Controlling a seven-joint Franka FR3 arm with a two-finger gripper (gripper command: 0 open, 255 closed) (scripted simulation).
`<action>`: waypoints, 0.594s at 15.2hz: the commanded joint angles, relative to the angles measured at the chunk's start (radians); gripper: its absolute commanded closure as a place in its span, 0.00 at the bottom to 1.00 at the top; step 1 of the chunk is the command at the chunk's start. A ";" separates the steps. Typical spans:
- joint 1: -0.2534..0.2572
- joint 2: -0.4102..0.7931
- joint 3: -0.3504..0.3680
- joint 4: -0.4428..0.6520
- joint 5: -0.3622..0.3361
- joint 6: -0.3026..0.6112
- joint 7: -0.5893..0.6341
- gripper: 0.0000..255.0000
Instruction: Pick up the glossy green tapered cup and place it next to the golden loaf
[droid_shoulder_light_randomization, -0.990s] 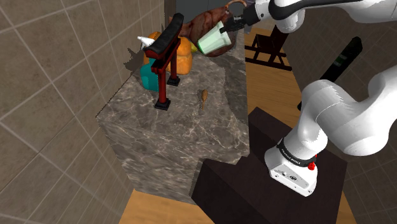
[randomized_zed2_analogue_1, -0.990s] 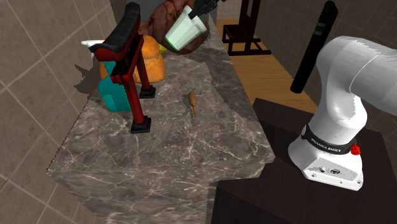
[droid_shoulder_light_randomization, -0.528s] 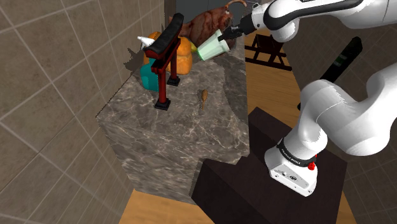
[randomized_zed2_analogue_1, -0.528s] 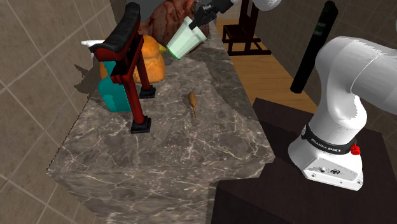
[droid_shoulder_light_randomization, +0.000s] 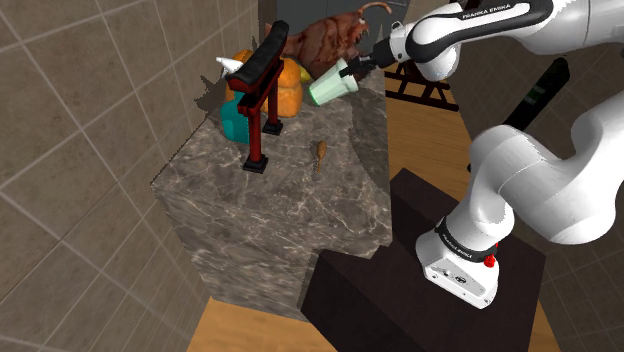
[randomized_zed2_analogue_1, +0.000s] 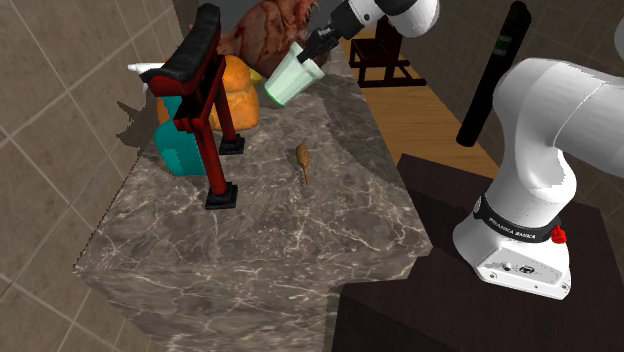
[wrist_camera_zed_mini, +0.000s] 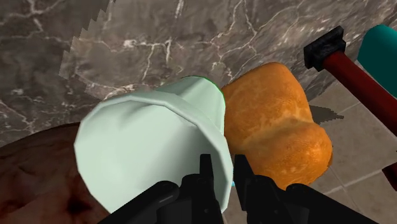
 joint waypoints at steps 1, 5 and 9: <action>0.022 -0.001 -0.032 -0.010 -0.002 0.025 -0.012 1.00; 0.076 -0.007 -0.103 -0.020 -0.008 0.072 -0.038 1.00; 0.138 -0.019 -0.186 -0.027 -0.015 0.123 -0.068 1.00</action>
